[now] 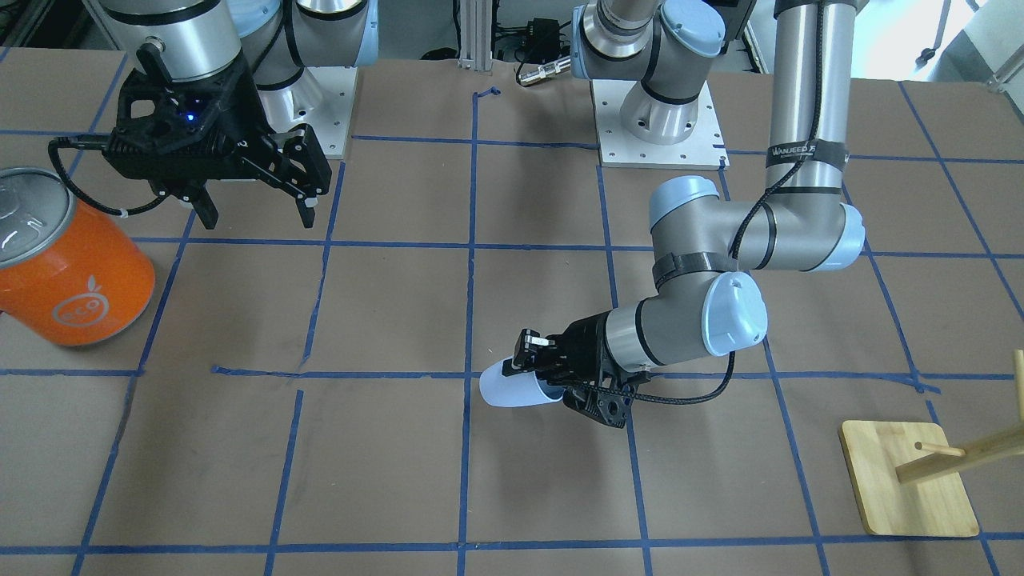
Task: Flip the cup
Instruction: 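Lift the cup with the left gripper and swing it upright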
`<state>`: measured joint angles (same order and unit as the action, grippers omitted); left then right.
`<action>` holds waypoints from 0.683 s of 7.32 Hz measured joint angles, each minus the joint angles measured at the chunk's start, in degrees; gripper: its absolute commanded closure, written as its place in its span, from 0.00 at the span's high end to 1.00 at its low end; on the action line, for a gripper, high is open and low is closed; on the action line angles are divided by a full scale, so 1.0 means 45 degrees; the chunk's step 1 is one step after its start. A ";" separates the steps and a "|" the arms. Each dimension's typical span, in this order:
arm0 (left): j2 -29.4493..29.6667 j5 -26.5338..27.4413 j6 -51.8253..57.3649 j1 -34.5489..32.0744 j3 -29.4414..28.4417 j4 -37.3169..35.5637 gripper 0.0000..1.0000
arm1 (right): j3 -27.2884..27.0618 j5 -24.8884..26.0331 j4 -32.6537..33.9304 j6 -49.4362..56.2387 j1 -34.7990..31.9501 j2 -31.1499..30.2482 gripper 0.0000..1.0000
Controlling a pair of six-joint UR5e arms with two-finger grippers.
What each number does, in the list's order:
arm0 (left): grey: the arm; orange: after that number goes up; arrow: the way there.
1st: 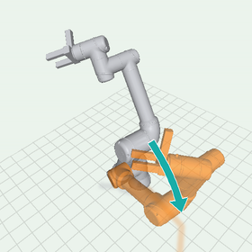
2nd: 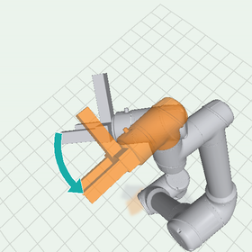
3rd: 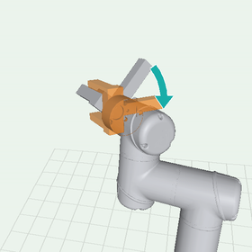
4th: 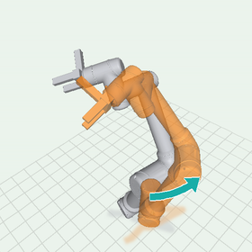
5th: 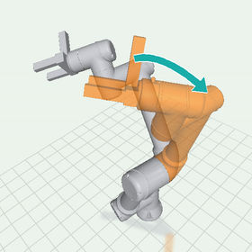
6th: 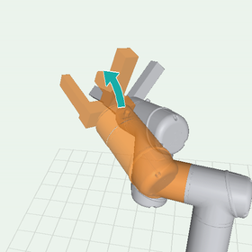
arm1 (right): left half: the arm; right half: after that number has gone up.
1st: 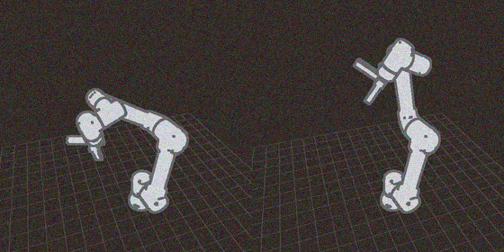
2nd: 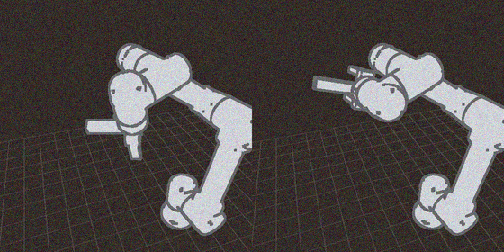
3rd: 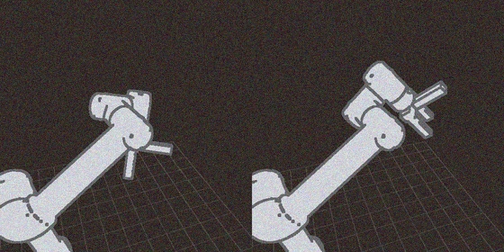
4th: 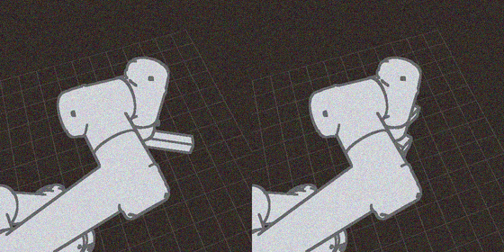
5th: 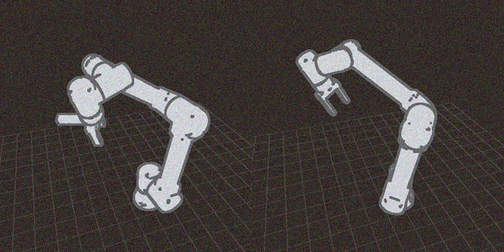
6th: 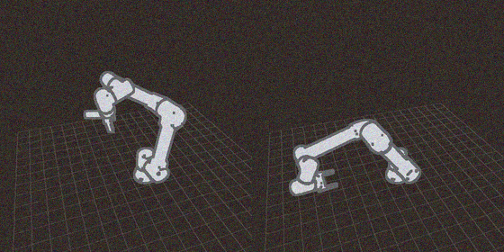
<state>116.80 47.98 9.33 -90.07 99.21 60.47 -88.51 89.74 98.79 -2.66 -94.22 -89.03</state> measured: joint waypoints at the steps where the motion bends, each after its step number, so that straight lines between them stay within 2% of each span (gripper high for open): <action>1: -0.0321 0.0086 -0.0186 0.0069 -0.0070 0.0083 0.00 | 0.0000 0.0000 0.0000 0.0009 0.0000 -0.0001 1.00; 2: -0.0688 0.0738 -0.0279 0.0114 -0.0290 0.0218 0.00 | 0.0000 0.0000 0.0001 0.0017 0.0000 -0.0001 1.00; 5: -0.1785 0.5343 -0.0361 0.0091 -0.1268 0.0266 0.00 | 0.0029 0.0044 -0.0011 0.0020 0.0000 0.0011 1.00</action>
<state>108.77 72.03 7.71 -89.65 93.50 61.66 -88.38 89.93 98.73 -2.57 -94.22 -88.98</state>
